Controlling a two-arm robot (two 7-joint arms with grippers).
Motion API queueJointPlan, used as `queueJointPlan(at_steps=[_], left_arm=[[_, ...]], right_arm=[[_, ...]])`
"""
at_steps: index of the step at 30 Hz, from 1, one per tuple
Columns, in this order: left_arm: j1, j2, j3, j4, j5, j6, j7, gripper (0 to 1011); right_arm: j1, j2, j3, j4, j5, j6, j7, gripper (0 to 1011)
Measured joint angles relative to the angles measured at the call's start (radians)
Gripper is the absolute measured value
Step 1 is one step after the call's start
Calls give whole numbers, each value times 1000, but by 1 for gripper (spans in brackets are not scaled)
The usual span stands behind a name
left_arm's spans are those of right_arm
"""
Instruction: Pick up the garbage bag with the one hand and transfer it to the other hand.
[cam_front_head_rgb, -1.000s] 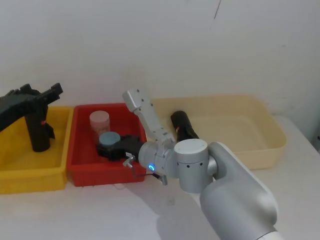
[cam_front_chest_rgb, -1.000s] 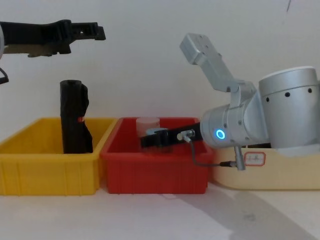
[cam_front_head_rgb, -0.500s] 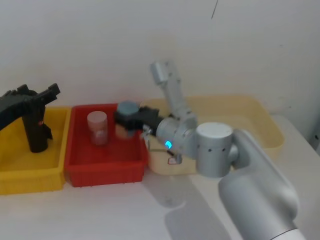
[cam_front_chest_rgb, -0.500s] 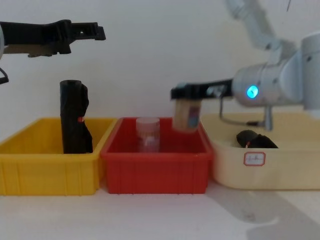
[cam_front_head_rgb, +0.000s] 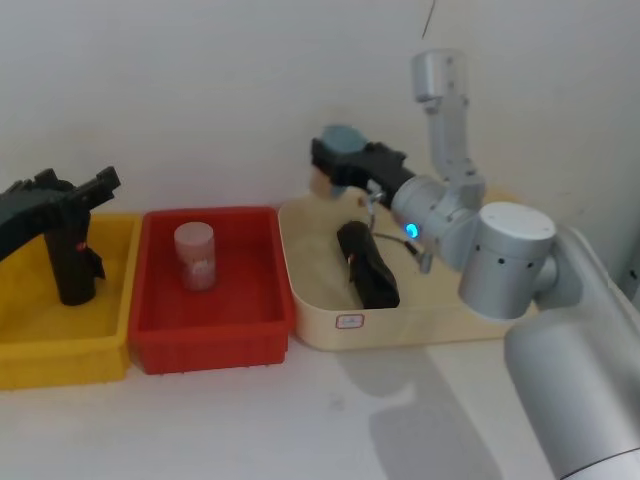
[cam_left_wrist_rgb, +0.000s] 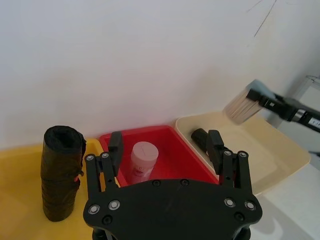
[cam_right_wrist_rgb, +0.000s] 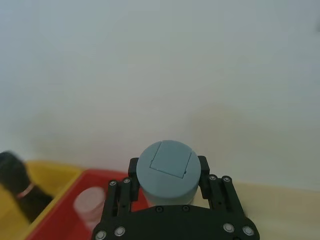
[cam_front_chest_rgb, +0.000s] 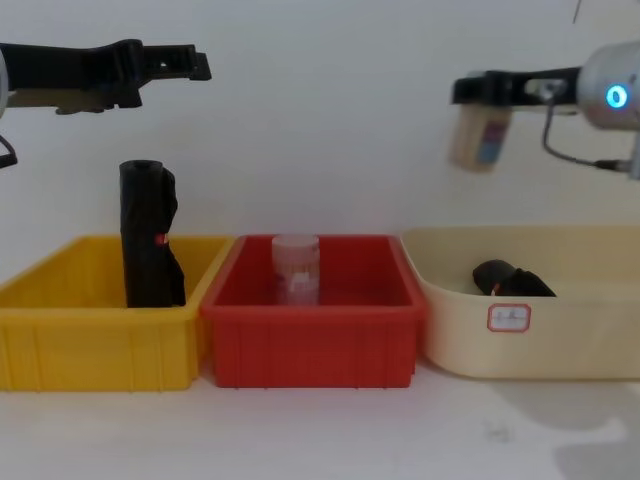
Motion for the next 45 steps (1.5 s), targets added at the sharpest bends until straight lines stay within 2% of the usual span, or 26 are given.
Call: queueJointPlan(at_steps=[5,13,15,18,20,25,36,40,45], left_arm=[[0,0,0,0,0,0,0,1001],[0,0,0,0,0,0,0,1001],[0,0,0,0,0,0,0,1001],[0,0,0,0,0,0,0,1001],[0,0,0,0,0,0,0,1001],[0,0,0,0,0,0,0,1001],[0,0,0,0,0,0,0,1001],[1,0,0,0,-1,-3,-4,1001],[8,1,0,0,-16,-20,-32,1001]], right_arm=[[4,11,23,3,-17,-33,-44,661],[13,22,37,40,-52,-84,-90,682],[16,24,39,49,-60,-95,-100,761],[18,26,42,59,-68,-108,-110,815],[19,28,43,62,-72,-113,-114,907],[21,30,46,72,-81,-126,-126,1001],[22,32,49,80,-91,-140,-135,1001],[9,34,46,67,-92,-154,-126,1001],[-37,39,35,17,-92,-186,-97,1001]])
